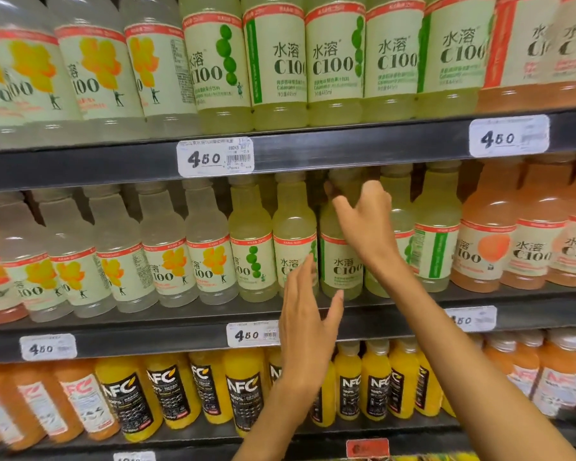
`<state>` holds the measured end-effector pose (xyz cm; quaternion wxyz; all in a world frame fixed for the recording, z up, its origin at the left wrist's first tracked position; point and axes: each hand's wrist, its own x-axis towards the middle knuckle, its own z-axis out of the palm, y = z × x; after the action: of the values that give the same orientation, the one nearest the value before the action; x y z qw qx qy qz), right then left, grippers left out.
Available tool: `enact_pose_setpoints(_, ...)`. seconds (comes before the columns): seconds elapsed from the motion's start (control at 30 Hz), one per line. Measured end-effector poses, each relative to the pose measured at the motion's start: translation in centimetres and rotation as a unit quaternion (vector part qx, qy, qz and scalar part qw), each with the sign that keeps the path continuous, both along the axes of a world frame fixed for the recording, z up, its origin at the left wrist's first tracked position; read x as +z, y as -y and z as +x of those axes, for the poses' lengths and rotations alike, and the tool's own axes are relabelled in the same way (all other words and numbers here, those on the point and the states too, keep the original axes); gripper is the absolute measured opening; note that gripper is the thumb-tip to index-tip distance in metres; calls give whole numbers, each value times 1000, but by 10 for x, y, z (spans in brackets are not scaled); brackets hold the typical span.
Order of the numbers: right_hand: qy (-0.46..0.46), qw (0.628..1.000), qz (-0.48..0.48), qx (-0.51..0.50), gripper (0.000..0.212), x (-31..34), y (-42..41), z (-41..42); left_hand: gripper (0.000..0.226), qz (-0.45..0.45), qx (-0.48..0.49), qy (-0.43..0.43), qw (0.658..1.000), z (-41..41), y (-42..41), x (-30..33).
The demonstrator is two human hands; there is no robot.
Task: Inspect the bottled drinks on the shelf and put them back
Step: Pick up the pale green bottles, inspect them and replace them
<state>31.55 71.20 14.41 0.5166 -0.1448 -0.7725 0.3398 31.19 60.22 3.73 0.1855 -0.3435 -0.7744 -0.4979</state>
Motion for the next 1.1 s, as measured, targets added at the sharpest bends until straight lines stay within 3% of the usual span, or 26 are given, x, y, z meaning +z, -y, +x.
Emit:
enact_pose_setpoints(0.1,-51,994,-10,101,26,-4,2,19,78,-9,0,61,998,12,-10,0)
enact_pose_setpoints(0.17,-82,981,-21,177,29,-5,5,33,83,9,-11,100,995,21,-14,0)
enact_pose_setpoints(0.33,-86,955,-74,274,40,-6,5,58,68,86,-84,223,967,41,-11,-2)
enact_pose_setpoints(0.47,-25,948,-96,301,46,-1,-7,72,51,90,-167,272,943,55,0,-1)
enact_pose_setpoints(0.53,36,914,-166,369,49,2,-15,78,54,67,-226,294,926,62,9,-1)
enact_pose_setpoints(0.63,67,803,-307,507,50,0,-21,83,62,39,-301,343,889,67,20,-2)
enact_pose_setpoints(0.73,48,766,-339,544,32,-3,-19,83,69,40,-335,373,864,70,23,-6)
enact_pose_setpoints(0.83,20,777,-351,522,28,-1,-18,86,76,90,-342,398,846,70,26,-4)
enact_pose_setpoints(1.0,18,852,-326,410,34,-2,-4,88,80,134,-316,429,836,74,21,2)
enact_pose_setpoints(1.1,63,861,-282,417,49,0,1,89,81,207,-355,480,775,78,19,0)
